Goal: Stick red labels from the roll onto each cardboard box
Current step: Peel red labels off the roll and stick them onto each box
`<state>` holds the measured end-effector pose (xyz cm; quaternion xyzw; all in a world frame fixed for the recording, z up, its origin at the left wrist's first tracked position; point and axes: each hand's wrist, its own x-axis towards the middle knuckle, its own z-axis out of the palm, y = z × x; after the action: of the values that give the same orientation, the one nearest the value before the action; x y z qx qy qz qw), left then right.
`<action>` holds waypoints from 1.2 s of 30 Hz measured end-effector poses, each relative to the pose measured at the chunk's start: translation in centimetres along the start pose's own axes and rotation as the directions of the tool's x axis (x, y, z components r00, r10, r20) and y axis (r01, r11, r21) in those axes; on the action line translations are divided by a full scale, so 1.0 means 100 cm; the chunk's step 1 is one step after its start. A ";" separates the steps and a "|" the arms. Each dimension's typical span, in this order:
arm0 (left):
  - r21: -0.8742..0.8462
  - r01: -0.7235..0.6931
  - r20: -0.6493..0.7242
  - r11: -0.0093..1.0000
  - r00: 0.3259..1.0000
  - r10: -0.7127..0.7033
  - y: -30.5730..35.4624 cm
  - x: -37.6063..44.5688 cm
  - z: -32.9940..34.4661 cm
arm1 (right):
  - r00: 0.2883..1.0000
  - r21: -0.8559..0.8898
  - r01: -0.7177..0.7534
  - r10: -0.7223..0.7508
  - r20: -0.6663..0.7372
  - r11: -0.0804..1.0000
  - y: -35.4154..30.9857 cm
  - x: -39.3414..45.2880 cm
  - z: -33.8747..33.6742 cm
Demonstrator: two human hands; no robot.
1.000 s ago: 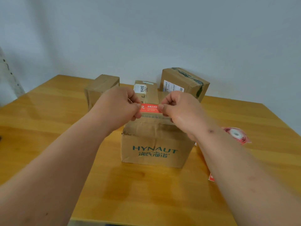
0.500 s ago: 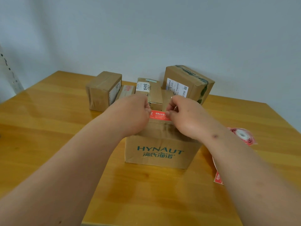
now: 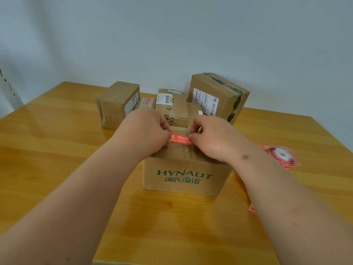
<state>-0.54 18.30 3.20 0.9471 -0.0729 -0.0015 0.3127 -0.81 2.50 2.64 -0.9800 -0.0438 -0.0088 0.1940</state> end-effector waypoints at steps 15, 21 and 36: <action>0.267 -0.031 -0.117 0.963 0.991 0.065 -0.004 0.005 0.016 | 0.998 -0.052 0.051 -0.053 -0.031 0.997 -0.001 -0.001 0.005; 0.331 -0.067 -0.123 0.941 0.986 0.113 -0.003 0.003 0.019 | 0.998 -0.065 0.046 -0.048 -0.029 0.997 -0.001 0.000 0.005; 0.509 -0.060 -0.111 0.859 0.985 0.135 0.002 0.003 0.019 | 0.999 -0.022 0.027 -0.028 -0.039 0.999 0.005 0.000 0.005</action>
<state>-0.40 17.01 1.77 0.9885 -0.0960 0.1011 0.0589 -0.79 2.26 2.03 -0.9809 -0.0533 -0.0311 0.1843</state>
